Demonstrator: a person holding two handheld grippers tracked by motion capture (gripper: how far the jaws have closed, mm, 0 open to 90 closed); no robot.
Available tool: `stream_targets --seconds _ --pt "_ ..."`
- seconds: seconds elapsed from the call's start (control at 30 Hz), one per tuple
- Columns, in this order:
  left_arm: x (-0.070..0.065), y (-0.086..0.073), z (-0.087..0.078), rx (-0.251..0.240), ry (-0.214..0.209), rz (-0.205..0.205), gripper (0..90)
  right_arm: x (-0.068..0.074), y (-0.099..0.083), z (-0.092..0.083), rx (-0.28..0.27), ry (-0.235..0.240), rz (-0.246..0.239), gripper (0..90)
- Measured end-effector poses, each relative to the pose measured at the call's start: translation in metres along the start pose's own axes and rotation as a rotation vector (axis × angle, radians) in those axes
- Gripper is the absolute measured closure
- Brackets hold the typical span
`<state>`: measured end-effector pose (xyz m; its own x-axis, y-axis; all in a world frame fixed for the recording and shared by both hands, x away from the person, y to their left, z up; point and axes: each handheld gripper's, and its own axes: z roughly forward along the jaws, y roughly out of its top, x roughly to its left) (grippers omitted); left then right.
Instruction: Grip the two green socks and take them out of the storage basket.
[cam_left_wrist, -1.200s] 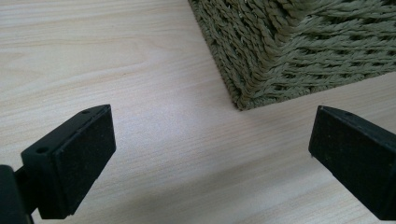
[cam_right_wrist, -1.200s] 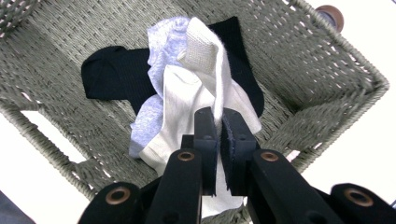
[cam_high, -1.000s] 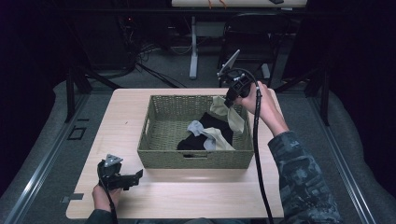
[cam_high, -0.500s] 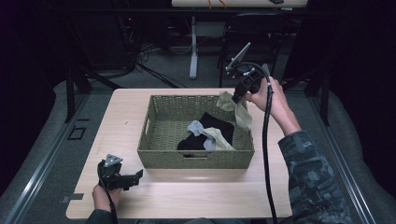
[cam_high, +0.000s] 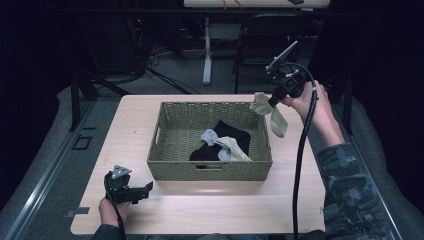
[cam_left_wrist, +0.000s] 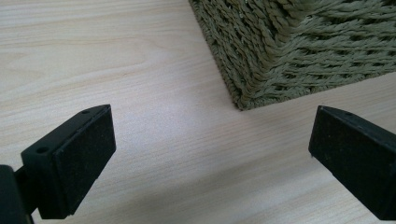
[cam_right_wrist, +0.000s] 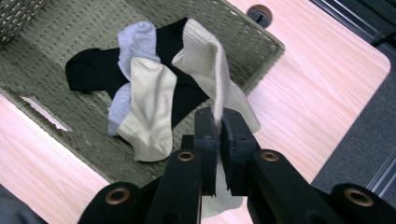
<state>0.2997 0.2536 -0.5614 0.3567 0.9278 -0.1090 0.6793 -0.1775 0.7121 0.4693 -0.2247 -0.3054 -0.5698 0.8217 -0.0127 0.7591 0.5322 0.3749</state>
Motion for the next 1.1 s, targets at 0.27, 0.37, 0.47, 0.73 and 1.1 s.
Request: stream_targets --seconds 0.27,0.37,0.47,0.73,1.1 --pt "0.0 0.0 0.0 0.0 0.001 -0.001 0.5 -0.026 -0.019 0.003 0.013 -0.016 0.063 85.6" --pt "0.0 0.0 0.0 0.0 0.001 -0.001 0.5 -0.037 -0.028 0.009 0.018 -0.041 0.101 85.6" --pt "0.0 0.0 0.0 0.0 0.002 -0.001 0.5 -0.049 -0.037 0.016 0.034 -0.049 0.135 85.6" --pt "0.0 0.0 0.0 0.001 0.001 0.0 0.5 -0.068 -0.063 0.047 0.069 -0.069 0.186 85.6" --pt "0.0 0.0 0.0 0.003 0.004 -0.001 0.5 -0.08 -0.1 0.103 0.104 0.003 0.24 85.6"
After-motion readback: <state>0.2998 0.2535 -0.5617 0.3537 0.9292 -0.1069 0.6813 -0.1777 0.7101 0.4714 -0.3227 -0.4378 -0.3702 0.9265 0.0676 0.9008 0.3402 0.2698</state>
